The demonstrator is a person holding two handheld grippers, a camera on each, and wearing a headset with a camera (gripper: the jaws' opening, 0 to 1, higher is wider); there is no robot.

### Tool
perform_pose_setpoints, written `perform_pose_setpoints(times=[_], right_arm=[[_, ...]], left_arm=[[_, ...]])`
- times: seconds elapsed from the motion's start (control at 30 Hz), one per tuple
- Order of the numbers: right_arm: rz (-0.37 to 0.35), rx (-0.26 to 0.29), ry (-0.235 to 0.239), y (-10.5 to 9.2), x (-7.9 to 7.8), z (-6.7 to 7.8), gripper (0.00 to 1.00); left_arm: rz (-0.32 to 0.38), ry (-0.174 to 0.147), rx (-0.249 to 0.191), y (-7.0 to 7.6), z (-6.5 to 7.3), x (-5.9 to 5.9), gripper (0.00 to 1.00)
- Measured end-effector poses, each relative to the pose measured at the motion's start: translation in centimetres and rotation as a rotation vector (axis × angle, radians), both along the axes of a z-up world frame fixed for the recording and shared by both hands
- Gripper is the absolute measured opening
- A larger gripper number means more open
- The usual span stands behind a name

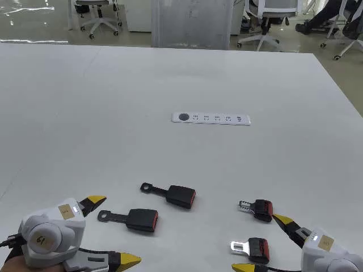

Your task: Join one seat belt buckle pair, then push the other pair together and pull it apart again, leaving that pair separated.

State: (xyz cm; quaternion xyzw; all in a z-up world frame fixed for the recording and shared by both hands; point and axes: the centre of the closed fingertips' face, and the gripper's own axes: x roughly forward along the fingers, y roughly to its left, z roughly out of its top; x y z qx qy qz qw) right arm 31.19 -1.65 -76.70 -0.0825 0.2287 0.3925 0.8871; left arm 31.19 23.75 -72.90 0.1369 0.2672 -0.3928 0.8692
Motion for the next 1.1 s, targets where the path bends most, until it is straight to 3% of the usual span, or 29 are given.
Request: perform_pose_setpoints(times=[1.1], right_arm=[[-0.019,0.008,-0.005,-0.44,-0.59,0.31,0.95]], left_arm=[[-0.004,0.0,0.0,-0.36,0.0,-0.58,0.97]])
